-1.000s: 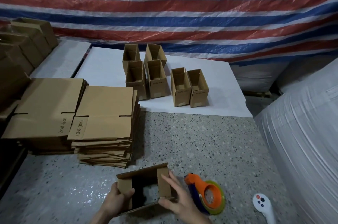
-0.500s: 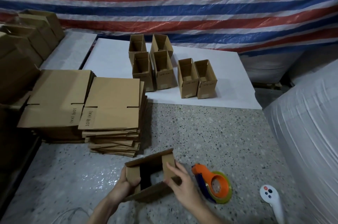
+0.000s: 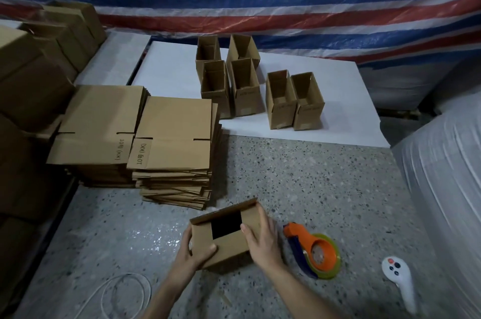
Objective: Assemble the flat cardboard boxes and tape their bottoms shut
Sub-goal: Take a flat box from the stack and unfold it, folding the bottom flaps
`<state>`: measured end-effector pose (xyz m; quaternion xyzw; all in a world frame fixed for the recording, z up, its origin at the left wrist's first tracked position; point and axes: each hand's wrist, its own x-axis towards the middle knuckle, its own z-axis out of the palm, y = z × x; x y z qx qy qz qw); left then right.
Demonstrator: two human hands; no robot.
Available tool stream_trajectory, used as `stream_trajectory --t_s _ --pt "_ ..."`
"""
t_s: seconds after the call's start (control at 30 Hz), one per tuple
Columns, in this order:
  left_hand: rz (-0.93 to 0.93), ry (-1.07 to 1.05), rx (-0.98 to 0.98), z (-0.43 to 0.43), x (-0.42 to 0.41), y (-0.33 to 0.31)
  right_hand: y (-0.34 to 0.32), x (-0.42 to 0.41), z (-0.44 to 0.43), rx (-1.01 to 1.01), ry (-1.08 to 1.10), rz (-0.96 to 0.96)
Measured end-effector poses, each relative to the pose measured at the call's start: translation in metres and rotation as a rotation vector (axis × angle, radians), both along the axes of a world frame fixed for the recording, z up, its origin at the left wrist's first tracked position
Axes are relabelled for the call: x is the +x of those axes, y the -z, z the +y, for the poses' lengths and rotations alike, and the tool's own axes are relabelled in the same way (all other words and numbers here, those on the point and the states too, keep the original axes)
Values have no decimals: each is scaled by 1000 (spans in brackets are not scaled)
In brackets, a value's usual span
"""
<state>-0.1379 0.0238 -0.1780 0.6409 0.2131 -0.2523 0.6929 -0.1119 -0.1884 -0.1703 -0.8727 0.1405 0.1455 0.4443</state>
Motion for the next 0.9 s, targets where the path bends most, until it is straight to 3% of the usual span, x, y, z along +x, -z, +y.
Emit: stream_trajectory --t_s 0.17,0.43,0.6,0.9 --pt "-117 -70 74 -7 4 0 -9 -1 -2 111 14 58" --pt "-112 30 7 -9 11 1 -4 -23 -25 30 10 57" --pt "-114 41 6 -8 15 2 -5 -13 -39 43 -180 -52" --pt "-139 18 59 -8 9 16 -2 -24 -55 190 -198 -150"
